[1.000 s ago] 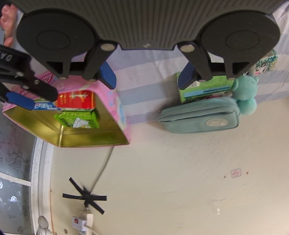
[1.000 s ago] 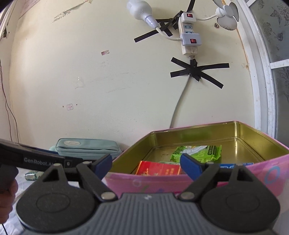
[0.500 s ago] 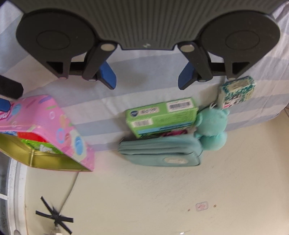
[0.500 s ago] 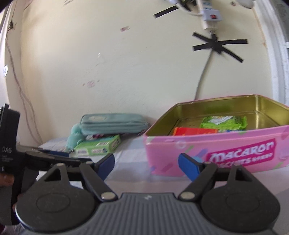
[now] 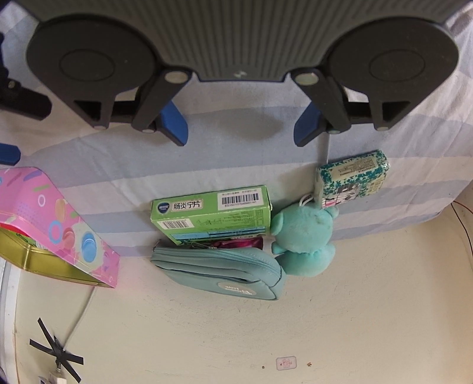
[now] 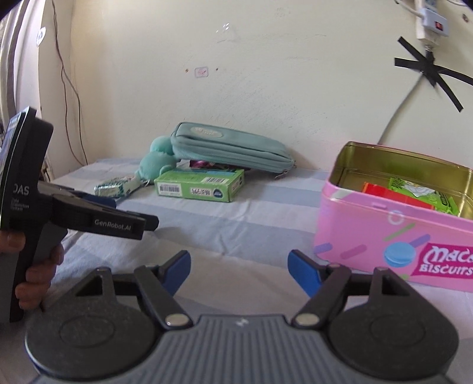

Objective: Organize objects
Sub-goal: 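Withdraw the left tool from the tin, then move the left gripper to the white-green tissue pack and grasp it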

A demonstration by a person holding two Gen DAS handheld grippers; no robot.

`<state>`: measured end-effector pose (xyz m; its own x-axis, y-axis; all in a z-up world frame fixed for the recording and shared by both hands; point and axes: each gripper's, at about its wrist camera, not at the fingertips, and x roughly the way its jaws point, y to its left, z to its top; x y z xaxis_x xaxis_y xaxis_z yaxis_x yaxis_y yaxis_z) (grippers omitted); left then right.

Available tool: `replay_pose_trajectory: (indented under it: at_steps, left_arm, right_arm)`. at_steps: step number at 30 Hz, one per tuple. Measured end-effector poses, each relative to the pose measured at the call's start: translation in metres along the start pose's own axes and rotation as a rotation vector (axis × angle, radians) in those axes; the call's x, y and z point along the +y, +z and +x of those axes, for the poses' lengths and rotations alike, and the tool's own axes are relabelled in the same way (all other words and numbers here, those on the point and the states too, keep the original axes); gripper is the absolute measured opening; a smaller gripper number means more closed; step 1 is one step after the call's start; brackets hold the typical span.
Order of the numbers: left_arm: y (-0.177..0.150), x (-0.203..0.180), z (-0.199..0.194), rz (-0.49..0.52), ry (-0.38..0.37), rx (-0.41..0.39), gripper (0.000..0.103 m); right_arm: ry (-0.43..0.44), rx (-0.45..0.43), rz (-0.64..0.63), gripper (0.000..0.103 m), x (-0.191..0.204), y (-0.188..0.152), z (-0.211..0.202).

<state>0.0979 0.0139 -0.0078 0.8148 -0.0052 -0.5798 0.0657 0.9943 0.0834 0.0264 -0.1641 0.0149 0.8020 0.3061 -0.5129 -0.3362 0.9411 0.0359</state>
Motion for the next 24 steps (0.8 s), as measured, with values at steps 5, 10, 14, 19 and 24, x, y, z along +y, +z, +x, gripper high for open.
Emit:
replay_pose_trajectory:
  at_steps: [5, 10, 14, 19, 24]
  left_arm:
    - [-0.001, 0.008, -0.001, -0.045, -0.016, 0.0, 0.08]
    - [0.0, 0.015, 0.0, -0.084, -0.041, -0.001, 0.08]
    - [0.0, 0.014, -0.001, -0.08, -0.055, -0.004, 0.08]
    - [0.0, 0.013, -0.001, -0.078, -0.065, -0.007, 0.08]
    - [0.0, 0.015, -0.001, -0.087, -0.074, -0.002, 0.081]
  right_arm:
    - [-0.01, 0.02, -0.004, 0.075, 0.0, -0.001, 0.002]
    - [-0.013, 0.025, 0.037, 0.075, -0.008, -0.002, 0.001]
    - [-0.015, 0.027, 0.056, 0.076, -0.01, -0.002, 0.001]
    - [-0.008, 0.033, 0.067, 0.076, -0.012, -0.002, 0.002]
    - [-0.001, 0.033, 0.084, 0.076, -0.014, -0.002, 0.002]
